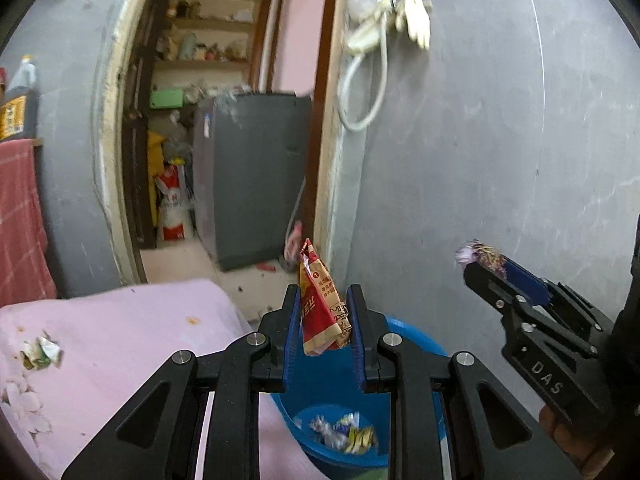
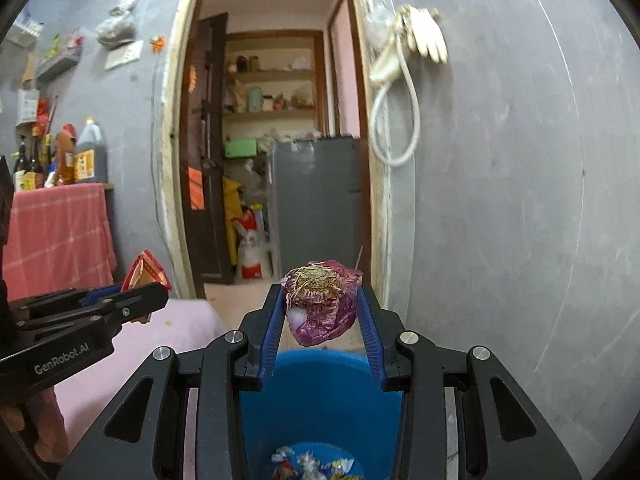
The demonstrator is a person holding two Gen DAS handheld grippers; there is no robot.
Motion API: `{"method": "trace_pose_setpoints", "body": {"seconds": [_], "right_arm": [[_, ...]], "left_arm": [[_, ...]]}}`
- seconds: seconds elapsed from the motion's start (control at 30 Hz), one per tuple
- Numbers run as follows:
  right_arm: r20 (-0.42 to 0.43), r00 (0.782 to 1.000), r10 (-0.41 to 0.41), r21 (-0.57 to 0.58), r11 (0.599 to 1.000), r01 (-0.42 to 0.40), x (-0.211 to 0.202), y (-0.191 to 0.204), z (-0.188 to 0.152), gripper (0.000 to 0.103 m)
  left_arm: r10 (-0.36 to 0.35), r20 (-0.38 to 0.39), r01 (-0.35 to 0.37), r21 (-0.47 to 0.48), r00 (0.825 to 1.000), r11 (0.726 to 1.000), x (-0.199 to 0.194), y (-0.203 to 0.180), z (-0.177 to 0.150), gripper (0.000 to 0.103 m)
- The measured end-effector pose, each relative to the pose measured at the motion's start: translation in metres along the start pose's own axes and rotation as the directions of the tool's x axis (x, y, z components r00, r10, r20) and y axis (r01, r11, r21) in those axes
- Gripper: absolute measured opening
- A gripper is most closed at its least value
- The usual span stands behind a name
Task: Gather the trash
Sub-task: 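Carry both pieces over the blue bucket and open both tools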
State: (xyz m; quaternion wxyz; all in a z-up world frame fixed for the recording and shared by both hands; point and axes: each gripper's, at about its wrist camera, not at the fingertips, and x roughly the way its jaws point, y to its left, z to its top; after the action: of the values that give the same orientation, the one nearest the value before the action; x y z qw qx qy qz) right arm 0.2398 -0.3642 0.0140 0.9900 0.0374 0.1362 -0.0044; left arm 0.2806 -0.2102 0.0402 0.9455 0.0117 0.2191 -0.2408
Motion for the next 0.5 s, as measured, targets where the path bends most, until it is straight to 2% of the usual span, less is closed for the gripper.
{"method": "trace_pose_setpoints", "body": {"seconds": [0.1,0.23,0.4,0.5], "right_arm": [[-0.046,0.999,0.002,0.026,1.0,-0.001,0.01,-0.007,-0.011,0.035],[-0.095,0.995,0.01,0.043,0.999,-0.006,0.02,-0.013,-0.02,0.036],[-0.15,0.988,0.021,0.064,0.998,-0.011,0.032,-0.018,-0.025,0.038],[-0.178,0.984,0.027,0.078,0.997,-0.013,0.037,-0.021,-0.028,0.039]], "left_arm": [[-0.016,-0.08,0.015,-0.013,0.997,1.0,0.02,-0.003,-0.006,0.019],[-0.049,-0.194,0.038,-0.058,0.98,0.998,0.048,-0.003,-0.013,0.019],[-0.078,-0.273,0.052,-0.101,0.959,0.993,0.071,0.001,-0.018,0.02],[-0.089,-0.303,0.054,-0.123,0.949,0.991,0.08,0.002,-0.018,0.024]]}}
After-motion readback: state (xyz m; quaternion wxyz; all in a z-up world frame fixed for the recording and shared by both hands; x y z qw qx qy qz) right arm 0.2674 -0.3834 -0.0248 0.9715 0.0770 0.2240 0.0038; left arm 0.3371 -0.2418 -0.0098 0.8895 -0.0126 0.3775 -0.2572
